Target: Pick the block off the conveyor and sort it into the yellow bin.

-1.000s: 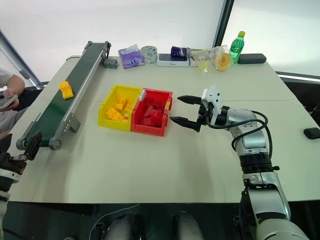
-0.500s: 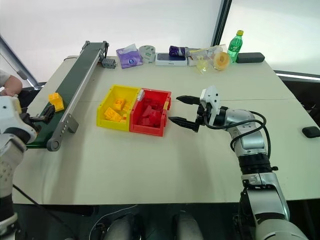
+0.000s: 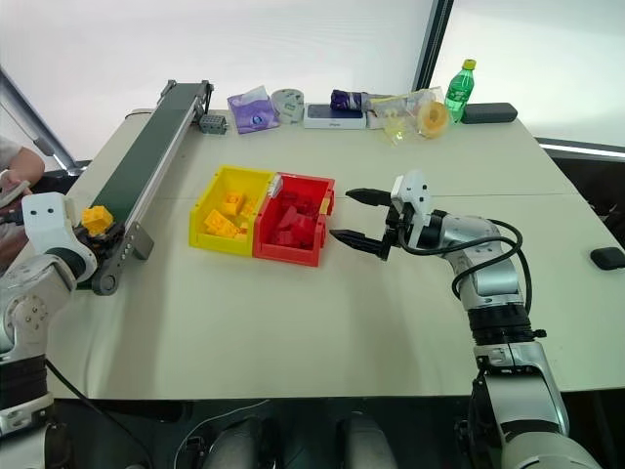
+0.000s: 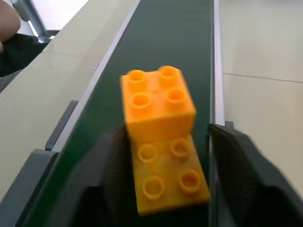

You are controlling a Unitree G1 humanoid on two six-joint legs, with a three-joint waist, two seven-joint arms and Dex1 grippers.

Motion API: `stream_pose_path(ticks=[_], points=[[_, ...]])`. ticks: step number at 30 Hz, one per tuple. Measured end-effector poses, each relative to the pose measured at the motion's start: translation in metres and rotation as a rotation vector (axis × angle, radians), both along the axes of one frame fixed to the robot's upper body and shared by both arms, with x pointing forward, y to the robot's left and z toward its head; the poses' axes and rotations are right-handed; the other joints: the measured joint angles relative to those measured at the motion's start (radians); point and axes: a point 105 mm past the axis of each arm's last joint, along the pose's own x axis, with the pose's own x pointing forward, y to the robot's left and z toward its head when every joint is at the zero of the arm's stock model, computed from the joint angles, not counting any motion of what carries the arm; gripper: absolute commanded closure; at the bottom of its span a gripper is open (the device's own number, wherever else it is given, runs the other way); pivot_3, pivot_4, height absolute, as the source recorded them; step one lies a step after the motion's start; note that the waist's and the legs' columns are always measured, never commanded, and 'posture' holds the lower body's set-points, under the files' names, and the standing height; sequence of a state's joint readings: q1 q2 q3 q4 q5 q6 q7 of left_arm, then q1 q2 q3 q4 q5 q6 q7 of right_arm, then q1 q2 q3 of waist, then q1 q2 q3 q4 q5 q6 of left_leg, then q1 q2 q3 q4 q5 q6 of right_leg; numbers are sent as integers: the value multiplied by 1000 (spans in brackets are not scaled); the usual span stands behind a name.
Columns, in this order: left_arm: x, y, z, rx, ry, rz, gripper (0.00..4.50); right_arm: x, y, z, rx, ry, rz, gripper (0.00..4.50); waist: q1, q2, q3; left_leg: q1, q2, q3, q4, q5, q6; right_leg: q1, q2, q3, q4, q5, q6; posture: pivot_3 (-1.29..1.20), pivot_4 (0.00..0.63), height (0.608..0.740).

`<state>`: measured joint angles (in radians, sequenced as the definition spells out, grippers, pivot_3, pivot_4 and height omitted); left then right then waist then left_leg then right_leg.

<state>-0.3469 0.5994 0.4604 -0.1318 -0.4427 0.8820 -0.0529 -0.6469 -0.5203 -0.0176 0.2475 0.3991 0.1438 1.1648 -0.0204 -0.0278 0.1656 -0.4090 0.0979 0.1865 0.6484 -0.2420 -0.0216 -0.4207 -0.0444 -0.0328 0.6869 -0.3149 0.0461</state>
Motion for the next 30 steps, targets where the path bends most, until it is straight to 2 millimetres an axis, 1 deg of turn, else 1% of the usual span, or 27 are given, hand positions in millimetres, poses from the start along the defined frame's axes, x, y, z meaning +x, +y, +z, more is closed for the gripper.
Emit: stream_pose_path(ticks=[1, 4, 6, 7, 9, 10, 11, 12, 13, 15, 17, 19, 22, 25, 27, 30], points=[[0, 0, 0, 3, 1, 2, 3244, 0, 0, 0, 0, 0, 0, 0, 0, 0, 0, 0, 0, 0, 0, 0, 0, 0, 0, 0, 0, 0, 0, 0, 150, 740], [0, 2, 2, 14, -5, 11, 3217, 0, 0, 0, 0, 0, -1, 0, 2, 0, 0, 0, 0, 0, 0, 0, 0, 0, 0, 0, 0, 0, 0, 0, 150, 740], [4, -3, 12, 18, -56, 0, 3217, 0, 0, 0, 0, 0, -1, 0, 5, 0, 0, 0, 0, 0, 1, 0, 0, 0, 0, 0, 0, 0, 0, 0, 150, 740], [6, -7, 23, 25, -104, -19, 3217, 0, 0, 0, 0, 0, -1, 0, 8, 0, 0, 0, 0, 0, 1, 0, 0, 0, 0, 0, 0, 0, 0, 0, 150, 740], [12, -22, 45, 47, -202, -91, 3217, 0, 0, 0, 1, -1, -1, 0, 10, 0, 0, 0, -1, 0, 1, 0, 0, 1, 0, 0, 0, 0, 0, 0, 150, 740], [15, -34, 58, 46, -259, -150, 3217, 0, 0, 0, 1, -1, -1, 0, 10, 0, 0, 0, -1, 0, 1, 0, 0, 1, 0, 0, 0, 0, 0, 0, 150, 740], [17, -49, 67, 48, -298, -216, 3217, 0, 0, 0, 1, -1, -1, 0, 10, 0, 0, 0, -1, 0, 1, 0, 0, 1, 0, 0, 0, 0, 1, 0, 150, 740], [20, -63, 71, 46, -319, -281, 3217, 0, 0, 0, 2, -1, -2, 0, 9, 0, 0, 0, -2, 0, 1, 0, 0, 1, 0, 0, 0, 0, 1, 0, 150, 740], [22, -73, 71, 39, -323, -328, 3217, 0, 0, 0, 2, -1, -3, 0, 7, 0, 0, 0, -2, 0, 1, 0, 0, 1, 0, 0, 0, 0, 1, 0, 150, 740], [27, -89, 63, 17, -300, -400, 3217, 1, -1, 1, 5, -2, -7, 0, 4, 0, 0, 0, -2, 0, 1, 0, 0, 1, 1, 0, 0, 0, 1, 0, 150, 740], [39, -105, 54, 2, -260, -460, 3217, 1, -2, 2, 10, -3, -11, 0, 4, 0, 0, 0, -2, 0, 1, 0, -1, 1, 2, 0, 0, 0, 1, 0, 150, 740], [50, -116, 48, 16, -224, -502, 3217, 1, -2, 2, 12, -4, -14, 0, 4, 0, 0, 0, -2, 0, 1, 0, -1, 1, 2, 0, 0, 0, 1, 0, 150, 740], [67, -131, 41, 4, -196, -544, 3217, 2, -3, 3, 16, -9, -23, 0, 6, 0, 0, 0, -3, 0, 1, 0, -1, 1, 2, 0, 0, 0, 1, 0, 150, 740], [78, -144, 38, -11, -206, -567, 3217, 3, -5, 4, 20, -13, -34, 0, 6, 0, 0, 0, -3, 0, 1, 0, -1, 0, 2, 0, 0, 0, 1, 0, 150, 740], [82, -148, 38, -14, -217, -574, 3217, 3, -5, 4, 22, -15, -39, 0, 5, 0, 0, 0, -3, 0, 1, 0, 0, 0, 2, 0, 0, 0, 1, 0, 150, 740], [88, -147, 31, -34, -200, -574, 1735, 3, -8, 6, 27, -20, -53, 0, 2, 0, 0, 0, -2, 0, 1, 0, -1, 0, 2, 0, 0, 0, 1, 0, 150, 740]])
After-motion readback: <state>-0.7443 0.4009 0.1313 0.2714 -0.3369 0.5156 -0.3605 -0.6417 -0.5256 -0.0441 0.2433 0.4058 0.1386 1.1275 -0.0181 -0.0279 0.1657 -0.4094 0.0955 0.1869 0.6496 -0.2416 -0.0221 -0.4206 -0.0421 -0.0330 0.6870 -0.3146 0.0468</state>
